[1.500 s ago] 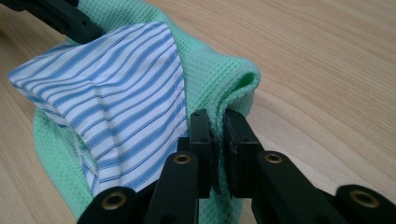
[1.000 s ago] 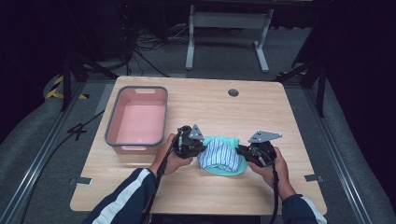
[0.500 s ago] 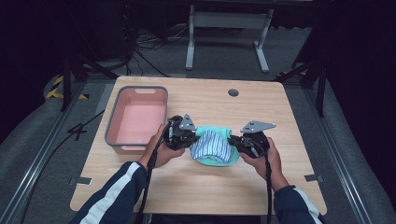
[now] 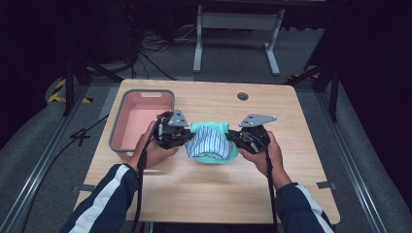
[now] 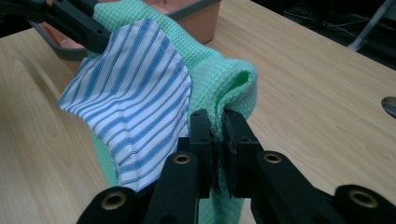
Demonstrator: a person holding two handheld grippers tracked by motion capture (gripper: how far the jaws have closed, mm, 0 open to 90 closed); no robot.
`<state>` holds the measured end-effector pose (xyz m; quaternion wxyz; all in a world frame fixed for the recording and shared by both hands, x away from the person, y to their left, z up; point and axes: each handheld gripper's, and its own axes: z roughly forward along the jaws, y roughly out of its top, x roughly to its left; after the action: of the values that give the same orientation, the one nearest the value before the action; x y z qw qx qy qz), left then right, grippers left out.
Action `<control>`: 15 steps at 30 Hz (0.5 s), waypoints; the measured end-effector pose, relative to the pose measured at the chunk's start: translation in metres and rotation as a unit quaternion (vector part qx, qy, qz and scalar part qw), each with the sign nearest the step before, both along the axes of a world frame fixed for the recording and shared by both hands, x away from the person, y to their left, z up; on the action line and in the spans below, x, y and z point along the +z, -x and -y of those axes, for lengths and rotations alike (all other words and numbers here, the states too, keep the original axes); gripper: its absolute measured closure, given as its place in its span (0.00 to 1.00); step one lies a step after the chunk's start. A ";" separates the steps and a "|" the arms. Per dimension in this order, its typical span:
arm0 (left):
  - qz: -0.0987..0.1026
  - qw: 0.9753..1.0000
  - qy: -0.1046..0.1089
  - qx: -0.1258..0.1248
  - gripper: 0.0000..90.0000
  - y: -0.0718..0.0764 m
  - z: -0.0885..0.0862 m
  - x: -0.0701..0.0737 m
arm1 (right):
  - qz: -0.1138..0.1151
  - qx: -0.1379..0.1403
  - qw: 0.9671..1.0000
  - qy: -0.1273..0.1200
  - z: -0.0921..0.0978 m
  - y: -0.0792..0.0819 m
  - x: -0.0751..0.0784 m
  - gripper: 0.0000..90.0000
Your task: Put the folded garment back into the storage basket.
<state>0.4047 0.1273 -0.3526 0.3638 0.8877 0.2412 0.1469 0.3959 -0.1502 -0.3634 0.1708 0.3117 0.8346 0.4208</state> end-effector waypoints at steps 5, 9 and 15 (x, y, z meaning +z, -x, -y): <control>0.004 1.000 0.010 0.019 0.92 -0.004 -0.017 0.004 | 0.004 0.009 1.000 -0.007 -0.015 -0.006 0.006 0.93; 0.008 0.999 0.017 0.030 0.92 -0.003 -0.031 0.011 | 0.005 0.020 1.000 -0.012 -0.031 -0.011 0.011 0.93; 0.017 0.998 0.023 0.052 0.92 -0.005 -0.054 0.024 | 0.011 0.031 0.999 -0.021 -0.051 -0.023 0.018 0.93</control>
<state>0.4101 0.1811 -0.3284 0.3804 0.8625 0.2843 0.1751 0.4189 -0.0989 -0.3451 0.1600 0.2850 0.8329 0.4465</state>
